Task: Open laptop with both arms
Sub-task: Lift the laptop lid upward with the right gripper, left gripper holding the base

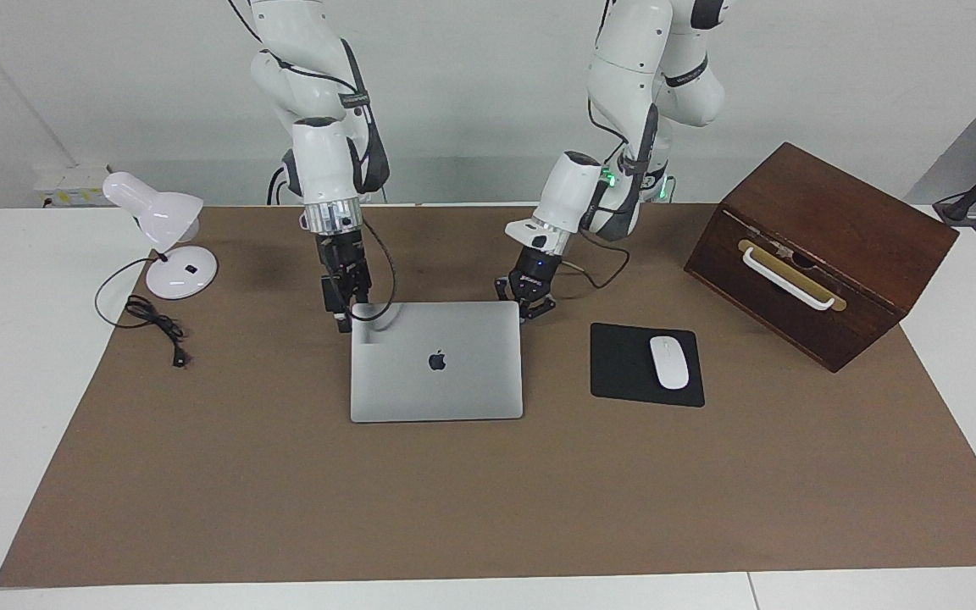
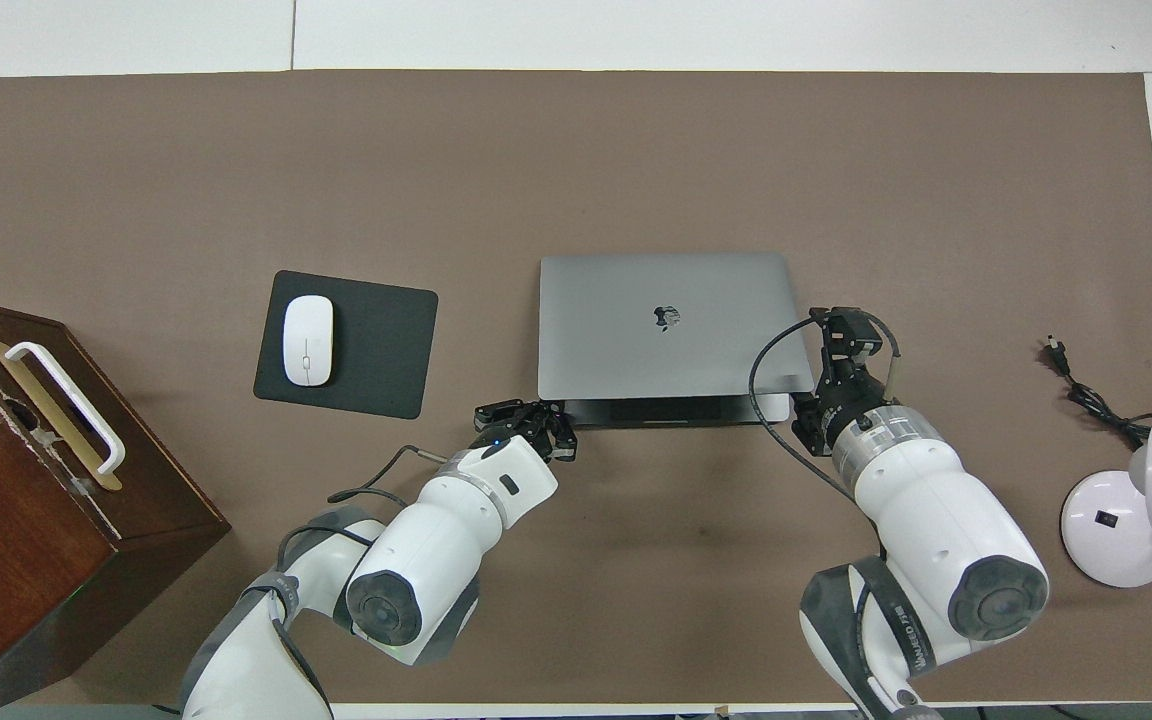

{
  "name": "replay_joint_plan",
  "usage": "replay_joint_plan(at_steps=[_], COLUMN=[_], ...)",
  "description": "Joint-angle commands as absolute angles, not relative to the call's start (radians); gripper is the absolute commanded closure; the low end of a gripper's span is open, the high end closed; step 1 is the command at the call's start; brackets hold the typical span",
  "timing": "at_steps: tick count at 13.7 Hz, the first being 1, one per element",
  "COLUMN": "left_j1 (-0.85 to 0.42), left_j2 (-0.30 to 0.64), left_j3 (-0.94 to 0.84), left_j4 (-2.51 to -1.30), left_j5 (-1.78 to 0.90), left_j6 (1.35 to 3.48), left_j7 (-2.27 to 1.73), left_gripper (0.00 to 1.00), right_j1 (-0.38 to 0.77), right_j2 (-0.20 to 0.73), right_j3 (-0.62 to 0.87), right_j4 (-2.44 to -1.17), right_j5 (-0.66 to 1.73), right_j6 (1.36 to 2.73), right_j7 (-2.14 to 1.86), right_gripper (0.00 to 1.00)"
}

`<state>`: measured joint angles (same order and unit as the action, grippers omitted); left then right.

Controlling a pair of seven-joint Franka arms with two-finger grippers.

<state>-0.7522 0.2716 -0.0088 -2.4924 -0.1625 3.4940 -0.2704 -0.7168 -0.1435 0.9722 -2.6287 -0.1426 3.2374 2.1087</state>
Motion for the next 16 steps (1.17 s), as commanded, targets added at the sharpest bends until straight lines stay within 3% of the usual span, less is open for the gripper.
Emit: replay_joint_plan(at_steps=[1,16], left_j1=[-0.765,-0.764], left_j2=[0.327,0.336], left_j3=[-0.002,-0.002], left_j4=[-2.476,-2.474], left_j5=[-0.179,-0.179], left_j6=[3.504,3.504], left_j7=[-0.253,-0.253], left_gripper=[1.00,1.00], right_j1=[-0.755,-0.739], right_j2=[-0.129,-0.069], right_j3=[0.977,0.982], right_j4=[-2.573,-2.376], right_j5=[-0.176,-0.201], right_j6=[3.198,3.099], right_j7=[2.060,2.060], right_gripper=[0.00,0.00])
